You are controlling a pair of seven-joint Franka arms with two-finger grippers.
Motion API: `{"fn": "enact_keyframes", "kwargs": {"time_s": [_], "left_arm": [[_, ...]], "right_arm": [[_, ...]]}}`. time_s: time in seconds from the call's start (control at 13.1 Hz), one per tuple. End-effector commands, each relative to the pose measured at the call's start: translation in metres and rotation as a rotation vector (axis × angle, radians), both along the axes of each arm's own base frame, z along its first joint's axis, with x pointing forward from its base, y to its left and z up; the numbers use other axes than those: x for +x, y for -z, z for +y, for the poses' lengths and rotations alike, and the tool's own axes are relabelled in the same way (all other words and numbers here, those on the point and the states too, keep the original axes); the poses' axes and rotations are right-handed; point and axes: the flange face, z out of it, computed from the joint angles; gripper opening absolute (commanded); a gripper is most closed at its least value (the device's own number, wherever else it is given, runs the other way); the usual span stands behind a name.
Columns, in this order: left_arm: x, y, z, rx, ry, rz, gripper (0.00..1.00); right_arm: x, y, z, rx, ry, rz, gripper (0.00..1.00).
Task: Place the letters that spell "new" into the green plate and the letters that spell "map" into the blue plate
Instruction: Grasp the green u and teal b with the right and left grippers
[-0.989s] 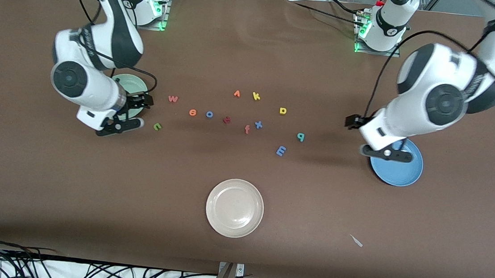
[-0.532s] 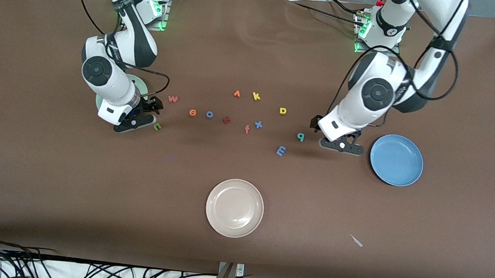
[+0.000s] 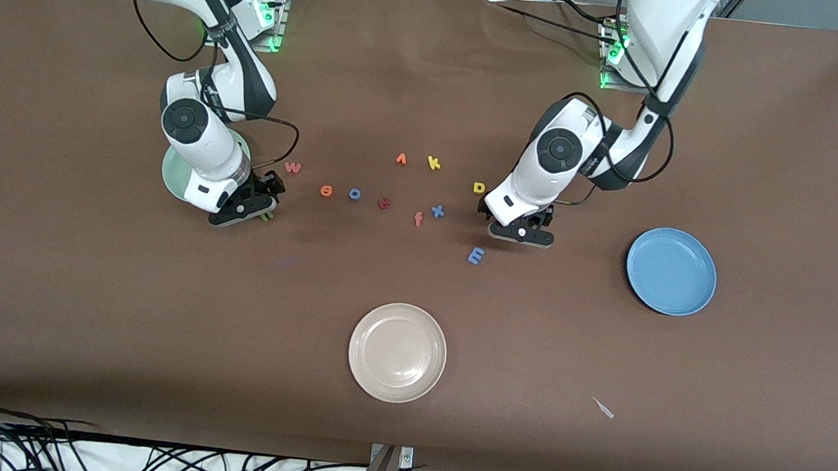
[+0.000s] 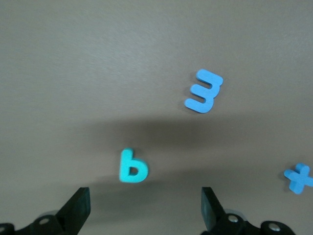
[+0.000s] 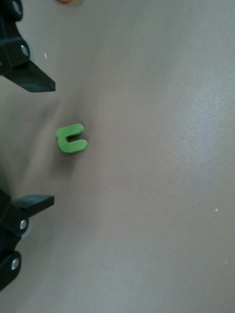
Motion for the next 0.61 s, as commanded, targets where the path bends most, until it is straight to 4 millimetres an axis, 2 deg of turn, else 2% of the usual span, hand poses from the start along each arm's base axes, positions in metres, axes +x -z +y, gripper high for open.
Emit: {"fn": "enact_keyframes", "kwargs": {"time_s": [0.0, 0.15, 0.3, 0.38, 0.53], "left_arm": [[0.005, 0.016, -0.001, -0.004, -0.005, -0.018, 1.0], [0.005, 0.019, -0.002, 0.023, 0.04, -0.032, 1.0], [0.004, 0.021, -0.002, 0.029, 0.047, -0.031, 0.94], [0.003, 0.022, -0.002, 0.032, 0.05, -0.028, 0.9], [0.002, 0.029, 0.0, 0.049, 0.071, -0.023, 0.85]], "right_arm": [[0.0, 0.009, 0.009, 0.014, -0.036, -0.036, 0.69], [0.0, 0.019, 0.01, 0.026, -0.037, -0.052, 0.65], [-0.001, 0.02, 0.01, 0.027, -0.037, -0.053, 0.55], [-0.001, 0.02, 0.01, 0.027, -0.037, -0.053, 0.48], [-0.001, 0.02, 0.011, 0.028, -0.045, -0.054, 0.2]]}}
